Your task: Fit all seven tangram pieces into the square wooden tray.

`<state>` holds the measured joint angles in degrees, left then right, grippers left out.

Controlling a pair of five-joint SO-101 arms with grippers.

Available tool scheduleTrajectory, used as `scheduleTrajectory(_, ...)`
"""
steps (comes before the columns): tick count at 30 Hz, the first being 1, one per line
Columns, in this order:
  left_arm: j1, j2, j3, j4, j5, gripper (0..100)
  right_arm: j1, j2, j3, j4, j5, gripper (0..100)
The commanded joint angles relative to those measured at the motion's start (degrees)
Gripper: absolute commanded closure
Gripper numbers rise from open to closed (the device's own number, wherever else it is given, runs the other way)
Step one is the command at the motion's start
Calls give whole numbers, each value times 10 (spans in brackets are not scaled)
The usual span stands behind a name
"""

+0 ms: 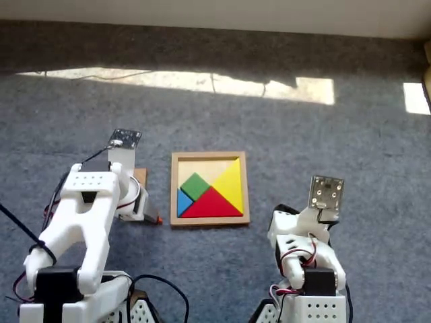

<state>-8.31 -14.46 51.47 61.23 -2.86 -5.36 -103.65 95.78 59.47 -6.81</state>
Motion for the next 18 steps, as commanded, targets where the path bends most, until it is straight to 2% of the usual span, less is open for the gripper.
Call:
scheduleTrajectory(1,-9,23,-27,-28,5,716,6,2,79,3,-4,993)
scheduleTrajectory(7,-8,64,-29,-63,5,716,6,2,79,3,-4,993)
scheduleTrajectory(18,-9,112,-88,-56,0,716,6,2,79,3,-4,993)
